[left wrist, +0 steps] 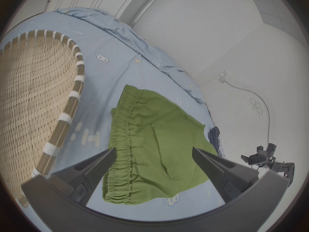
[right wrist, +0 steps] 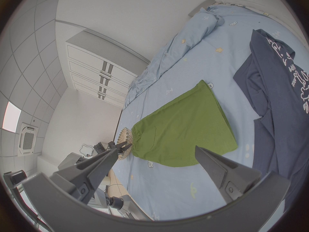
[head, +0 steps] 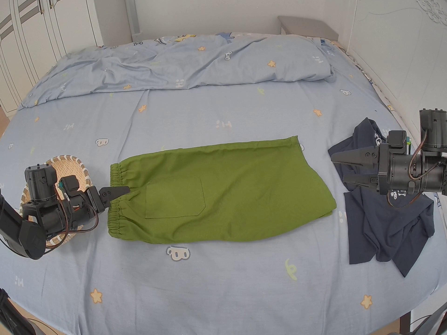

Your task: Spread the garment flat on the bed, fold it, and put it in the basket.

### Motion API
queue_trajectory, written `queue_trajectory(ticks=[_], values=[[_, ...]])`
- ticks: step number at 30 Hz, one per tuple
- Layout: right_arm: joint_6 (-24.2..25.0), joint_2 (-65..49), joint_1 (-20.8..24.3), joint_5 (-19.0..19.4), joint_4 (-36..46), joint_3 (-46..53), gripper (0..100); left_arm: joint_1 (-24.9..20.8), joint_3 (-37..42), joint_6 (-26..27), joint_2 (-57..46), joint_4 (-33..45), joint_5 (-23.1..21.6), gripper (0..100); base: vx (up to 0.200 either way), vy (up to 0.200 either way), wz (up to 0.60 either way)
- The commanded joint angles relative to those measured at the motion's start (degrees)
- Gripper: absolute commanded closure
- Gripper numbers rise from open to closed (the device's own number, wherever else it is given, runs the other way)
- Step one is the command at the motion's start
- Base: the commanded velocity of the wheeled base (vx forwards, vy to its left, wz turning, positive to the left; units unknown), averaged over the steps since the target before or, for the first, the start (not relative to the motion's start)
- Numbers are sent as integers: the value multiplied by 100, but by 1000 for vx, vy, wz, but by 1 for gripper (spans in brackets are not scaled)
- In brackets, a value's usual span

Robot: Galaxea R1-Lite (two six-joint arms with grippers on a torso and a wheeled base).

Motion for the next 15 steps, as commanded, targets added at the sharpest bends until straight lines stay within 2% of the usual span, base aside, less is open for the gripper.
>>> queue_trajectory(ticks=[1, 2, 5, 13, 15], values=[[-6, -114, 10, 3, -26, 108, 0, 15, 46, 68, 195, 8, 116, 0, 0, 0, 0], [-6, -114, 10, 3, -26, 108, 0, 23, 37, 59, 221, 8, 143, 0, 0, 0, 0], [-6, -114, 98, 3, -26, 117, 0, 32, -86, 94, 485, -89, 608, 0, 0, 0, 0], [-6, -88, 125, 3, -26, 126, 0, -47, -95, 94, 757, -308, 723, 0, 0, 0, 0], [-6, -79, 125, 3, -35, 126, 0, -170, -147, 94, 1091, -572, 740, 0, 0, 0, 0]])
